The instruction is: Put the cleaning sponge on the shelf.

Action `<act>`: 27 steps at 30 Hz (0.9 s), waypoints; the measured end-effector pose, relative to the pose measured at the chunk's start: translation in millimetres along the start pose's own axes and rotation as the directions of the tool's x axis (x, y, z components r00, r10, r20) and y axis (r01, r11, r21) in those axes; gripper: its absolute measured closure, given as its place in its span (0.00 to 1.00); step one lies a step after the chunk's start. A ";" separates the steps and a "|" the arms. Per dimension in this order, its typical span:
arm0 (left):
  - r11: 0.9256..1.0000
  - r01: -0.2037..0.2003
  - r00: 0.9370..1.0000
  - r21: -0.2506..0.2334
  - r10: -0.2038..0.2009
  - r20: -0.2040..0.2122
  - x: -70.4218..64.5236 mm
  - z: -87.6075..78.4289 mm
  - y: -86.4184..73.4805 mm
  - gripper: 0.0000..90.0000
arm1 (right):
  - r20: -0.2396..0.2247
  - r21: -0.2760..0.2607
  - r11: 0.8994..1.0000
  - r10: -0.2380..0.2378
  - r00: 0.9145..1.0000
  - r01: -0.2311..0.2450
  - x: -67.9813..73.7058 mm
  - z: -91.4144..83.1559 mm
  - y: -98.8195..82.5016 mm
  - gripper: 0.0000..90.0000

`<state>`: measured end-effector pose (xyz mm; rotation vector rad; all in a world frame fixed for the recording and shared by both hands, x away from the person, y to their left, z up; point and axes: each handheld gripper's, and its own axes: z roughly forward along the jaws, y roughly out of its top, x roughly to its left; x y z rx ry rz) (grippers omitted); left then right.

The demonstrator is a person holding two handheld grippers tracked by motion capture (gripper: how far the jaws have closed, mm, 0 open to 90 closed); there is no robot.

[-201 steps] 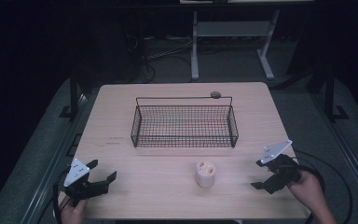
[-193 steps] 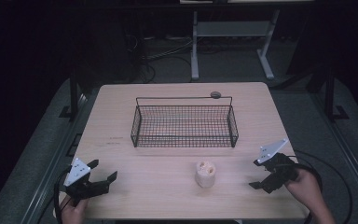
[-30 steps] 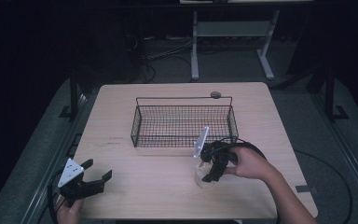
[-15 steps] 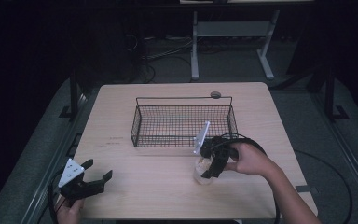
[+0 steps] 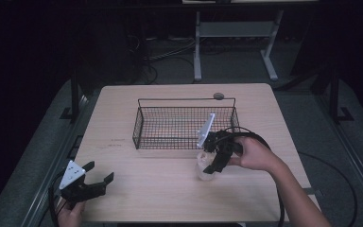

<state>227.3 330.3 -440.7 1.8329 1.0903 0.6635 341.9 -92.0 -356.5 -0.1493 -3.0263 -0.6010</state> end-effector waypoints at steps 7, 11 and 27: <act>1.000 -0.002 1.000 -0.001 0.002 0.001 0.0 0.2 0.3 0.15 | -0.013 -0.007 1.000 0.006 1.000 -0.006 -5.4 -1.3 2.3 0.31; 1.000 -0.002 1.000 0.000 0.002 -0.001 0.6 -0.4 0.2 0.15 | -0.013 -0.006 1.000 0.010 1.000 -0.010 -8.7 -1.9 1.9 0.32; 1.000 0.000 1.000 0.000 0.000 -0.001 0.9 -0.1 0.1 0.15 | -0.001 0.000 1.000 0.025 1.000 -0.025 -20.3 -15.7 9.4 0.32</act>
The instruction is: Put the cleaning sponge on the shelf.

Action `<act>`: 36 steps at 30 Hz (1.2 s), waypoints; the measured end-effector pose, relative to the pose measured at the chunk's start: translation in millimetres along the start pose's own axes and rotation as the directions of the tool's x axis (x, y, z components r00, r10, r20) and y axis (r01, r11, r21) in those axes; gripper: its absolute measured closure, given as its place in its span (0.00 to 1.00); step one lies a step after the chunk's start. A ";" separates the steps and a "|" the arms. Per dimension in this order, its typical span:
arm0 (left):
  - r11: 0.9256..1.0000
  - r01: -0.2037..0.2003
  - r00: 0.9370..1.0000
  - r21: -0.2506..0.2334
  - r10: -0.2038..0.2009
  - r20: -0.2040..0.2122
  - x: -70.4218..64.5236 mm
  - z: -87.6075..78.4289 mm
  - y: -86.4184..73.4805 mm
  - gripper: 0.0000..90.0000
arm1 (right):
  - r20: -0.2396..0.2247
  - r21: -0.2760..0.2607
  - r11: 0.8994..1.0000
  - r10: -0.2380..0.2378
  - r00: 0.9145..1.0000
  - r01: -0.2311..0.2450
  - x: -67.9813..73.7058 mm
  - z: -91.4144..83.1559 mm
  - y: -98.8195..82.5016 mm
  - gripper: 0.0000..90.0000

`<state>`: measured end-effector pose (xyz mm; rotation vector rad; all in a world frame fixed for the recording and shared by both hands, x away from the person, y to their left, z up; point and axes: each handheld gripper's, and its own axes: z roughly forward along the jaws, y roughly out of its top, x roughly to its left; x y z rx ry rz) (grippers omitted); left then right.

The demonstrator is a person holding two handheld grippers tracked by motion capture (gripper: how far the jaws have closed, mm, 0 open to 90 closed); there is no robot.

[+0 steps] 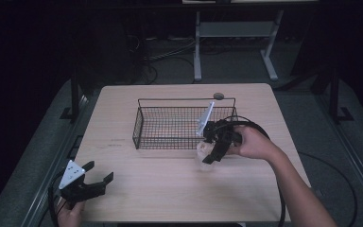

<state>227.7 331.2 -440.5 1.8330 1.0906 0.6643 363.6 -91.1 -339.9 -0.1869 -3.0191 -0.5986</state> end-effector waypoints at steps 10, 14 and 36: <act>1.000 -0.003 1.000 0.000 0.003 0.001 -0.1 0.2 0.2 0.15 | 0.009 -0.003 1.000 0.003 1.000 -0.003 -7.1 -10.3 5.1 0.32; 1.000 -0.003 1.000 0.001 0.003 0.001 -0.3 -0.1 0.1 0.15 | 0.016 -0.004 1.000 -0.004 1.000 0.004 -9.7 -15.5 8.4 0.32; 1.000 0.003 1.000 0.001 -0.003 0.003 0.4 0.2 -0.2 0.15 | 0.045 0.016 1.000 -0.006 0.999 0.005 -33.8 -37.6 31.1 0.32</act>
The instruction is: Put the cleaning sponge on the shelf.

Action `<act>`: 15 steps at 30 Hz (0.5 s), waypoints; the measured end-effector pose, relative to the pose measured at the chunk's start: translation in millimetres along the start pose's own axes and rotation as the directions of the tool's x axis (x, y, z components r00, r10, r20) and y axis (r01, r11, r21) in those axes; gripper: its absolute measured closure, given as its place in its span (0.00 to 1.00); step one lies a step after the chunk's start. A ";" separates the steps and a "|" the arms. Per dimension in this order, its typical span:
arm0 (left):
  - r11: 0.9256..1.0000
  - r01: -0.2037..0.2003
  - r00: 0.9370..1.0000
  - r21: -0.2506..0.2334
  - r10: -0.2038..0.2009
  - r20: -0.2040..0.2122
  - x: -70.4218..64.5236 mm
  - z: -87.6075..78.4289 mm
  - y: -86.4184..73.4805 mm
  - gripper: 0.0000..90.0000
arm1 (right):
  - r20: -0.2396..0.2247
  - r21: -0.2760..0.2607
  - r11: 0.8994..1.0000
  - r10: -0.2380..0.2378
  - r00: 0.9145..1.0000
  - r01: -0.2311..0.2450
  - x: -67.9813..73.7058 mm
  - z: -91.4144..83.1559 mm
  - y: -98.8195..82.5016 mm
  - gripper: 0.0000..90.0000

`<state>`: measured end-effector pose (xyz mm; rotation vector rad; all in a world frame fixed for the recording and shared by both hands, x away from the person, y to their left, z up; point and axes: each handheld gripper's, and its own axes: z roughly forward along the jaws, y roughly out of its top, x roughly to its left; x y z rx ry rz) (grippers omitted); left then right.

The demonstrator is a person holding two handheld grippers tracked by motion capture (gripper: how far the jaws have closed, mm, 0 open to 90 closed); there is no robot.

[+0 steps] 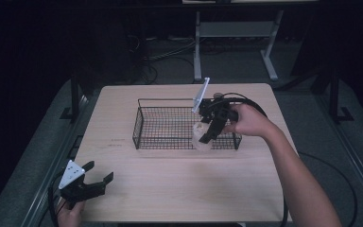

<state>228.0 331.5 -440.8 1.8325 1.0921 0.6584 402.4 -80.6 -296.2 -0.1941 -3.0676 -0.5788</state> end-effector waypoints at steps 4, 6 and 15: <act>1.000 -0.001 1.000 0.001 0.001 0.001 -0.2 0.2 0.1 0.15 | 0.005 0.014 1.000 0.002 1.000 -0.002 -6.5 -4.4 6.5 0.32; 1.000 0.000 1.000 -0.001 0.000 0.001 -0.1 0.4 0.2 0.15 | 0.009 0.018 1.000 0.004 1.000 -0.004 -10.0 -6.3 8.9 0.32; 1.000 0.003 1.000 0.001 -0.003 -0.002 1.7 1.9 -0.3 0.15 | 0.008 0.016 1.000 0.023 1.000 -0.023 -29.2 -12.7 16.1 0.32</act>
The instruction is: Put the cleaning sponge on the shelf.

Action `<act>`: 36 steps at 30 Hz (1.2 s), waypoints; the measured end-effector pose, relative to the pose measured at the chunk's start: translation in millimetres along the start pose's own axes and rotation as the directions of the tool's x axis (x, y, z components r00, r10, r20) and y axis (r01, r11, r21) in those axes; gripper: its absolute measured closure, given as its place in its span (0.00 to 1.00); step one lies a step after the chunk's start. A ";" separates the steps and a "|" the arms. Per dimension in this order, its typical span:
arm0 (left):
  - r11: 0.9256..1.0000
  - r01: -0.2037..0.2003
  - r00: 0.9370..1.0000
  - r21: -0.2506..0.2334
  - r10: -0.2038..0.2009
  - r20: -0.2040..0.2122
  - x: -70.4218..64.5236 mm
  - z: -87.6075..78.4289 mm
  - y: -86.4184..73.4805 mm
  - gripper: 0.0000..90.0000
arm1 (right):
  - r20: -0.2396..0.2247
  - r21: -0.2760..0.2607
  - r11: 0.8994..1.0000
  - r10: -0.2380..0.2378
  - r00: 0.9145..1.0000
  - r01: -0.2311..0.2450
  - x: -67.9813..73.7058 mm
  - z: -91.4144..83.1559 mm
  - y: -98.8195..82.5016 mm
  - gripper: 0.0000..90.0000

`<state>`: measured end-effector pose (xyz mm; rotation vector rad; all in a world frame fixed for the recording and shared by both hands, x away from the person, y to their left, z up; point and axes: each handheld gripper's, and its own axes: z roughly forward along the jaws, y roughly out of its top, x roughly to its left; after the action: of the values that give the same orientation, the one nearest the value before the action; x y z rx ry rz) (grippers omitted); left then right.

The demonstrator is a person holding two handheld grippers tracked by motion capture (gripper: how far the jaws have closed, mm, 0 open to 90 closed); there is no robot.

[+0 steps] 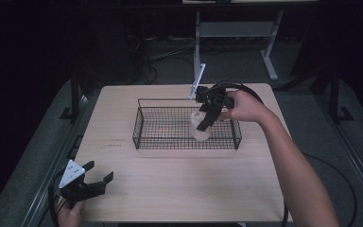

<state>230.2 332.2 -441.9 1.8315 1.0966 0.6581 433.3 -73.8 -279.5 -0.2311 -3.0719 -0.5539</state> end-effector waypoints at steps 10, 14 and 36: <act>1.000 0.008 1.000 -0.003 -0.008 -0.002 1.0 -0.8 -0.5 0.15 | 0.011 0.010 0.999 0.038 0.999 -0.038 -23.8 3.2 5.8 0.32; 1.000 0.006 1.000 -0.002 -0.006 -0.003 1.5 -1.2 -0.4 0.15 | 0.021 0.021 0.998 0.051 0.998 -0.052 -32.7 8.4 7.5 0.32; 1.000 0.006 1.000 0.002 -0.006 -0.002 0.7 1.3 0.1 0.15 | -0.020 0.004 0.995 0.103 0.994 -0.103 -62.4 49.0 6.0 0.31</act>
<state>231.6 332.3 -442.5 1.8286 1.1037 0.6554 496.6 -60.1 -325.8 -0.3795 -3.0202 -0.5435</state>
